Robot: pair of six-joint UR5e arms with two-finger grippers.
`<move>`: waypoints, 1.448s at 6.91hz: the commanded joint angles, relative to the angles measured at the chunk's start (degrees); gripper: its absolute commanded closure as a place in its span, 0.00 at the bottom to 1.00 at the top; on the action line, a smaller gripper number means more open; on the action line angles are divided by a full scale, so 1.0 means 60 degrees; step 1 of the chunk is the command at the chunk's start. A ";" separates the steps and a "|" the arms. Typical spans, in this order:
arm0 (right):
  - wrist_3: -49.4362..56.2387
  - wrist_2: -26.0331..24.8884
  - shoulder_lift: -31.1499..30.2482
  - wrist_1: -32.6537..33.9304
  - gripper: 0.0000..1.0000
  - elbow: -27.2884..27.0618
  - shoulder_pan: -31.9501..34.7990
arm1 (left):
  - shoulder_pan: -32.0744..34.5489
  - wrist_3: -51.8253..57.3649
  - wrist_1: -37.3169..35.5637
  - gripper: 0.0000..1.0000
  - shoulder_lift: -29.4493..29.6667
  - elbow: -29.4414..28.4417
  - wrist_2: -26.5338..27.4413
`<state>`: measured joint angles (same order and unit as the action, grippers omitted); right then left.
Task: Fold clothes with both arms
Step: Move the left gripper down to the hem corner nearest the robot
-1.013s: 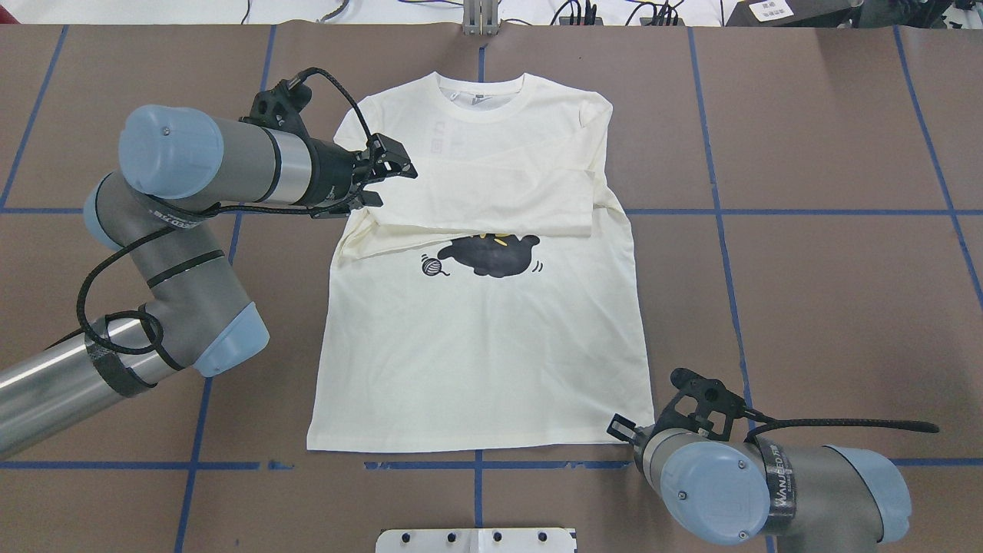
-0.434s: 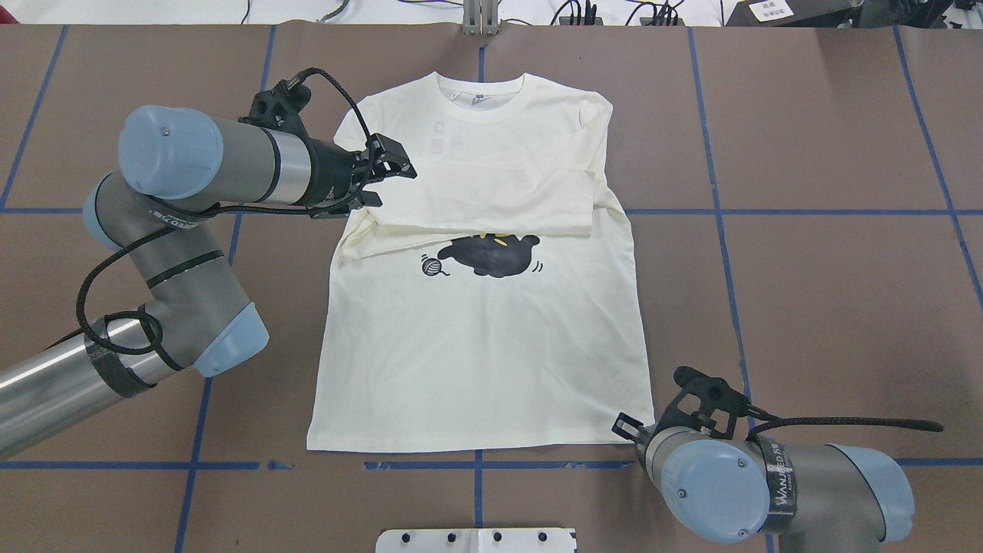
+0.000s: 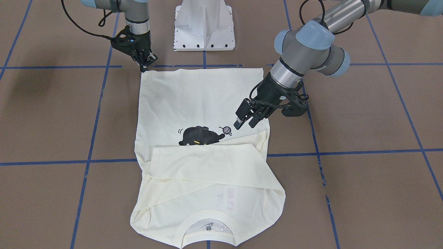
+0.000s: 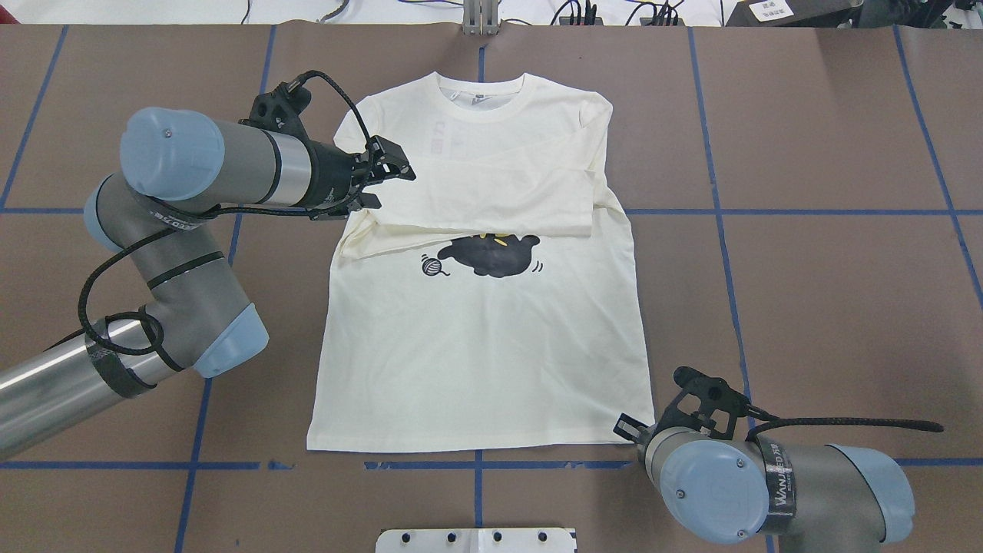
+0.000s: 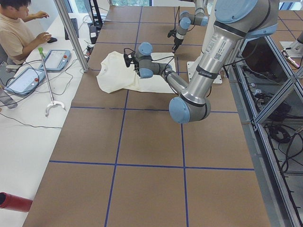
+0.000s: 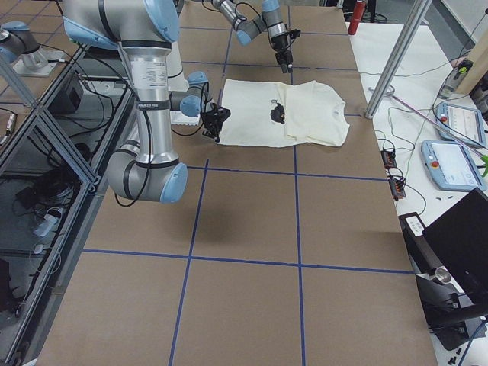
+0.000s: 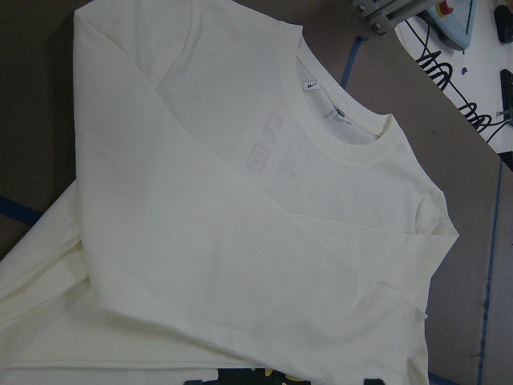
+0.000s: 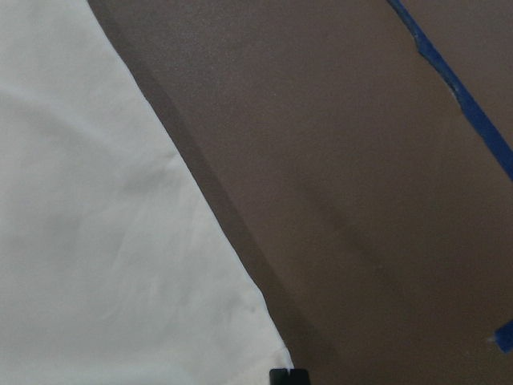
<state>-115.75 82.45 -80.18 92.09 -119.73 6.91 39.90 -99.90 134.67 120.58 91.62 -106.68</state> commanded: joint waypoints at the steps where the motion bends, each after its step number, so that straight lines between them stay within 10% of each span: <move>1: 0.0058 0.0086 -0.0054 0.0017 1.00 -0.0491 0.0092 | -0.0216 -0.0078 -0.1426 0.27 -0.0158 0.0647 0.0186; 5: 0.0073 0.0482 -0.0098 0.0003 1.00 -0.1124 0.0312 | -0.2351 -0.0151 -0.5986 0.28 -0.1545 0.3779 0.1823; 10: 0.0073 0.0467 -0.0114 0.0032 1.00 -0.1242 0.0371 | -0.4158 -0.2201 -0.7254 0.37 -0.2809 0.4035 0.1945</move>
<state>-115.31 85.26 -80.89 92.22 -127.17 9.09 16.77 -111.10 91.46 105.38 115.31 -94.94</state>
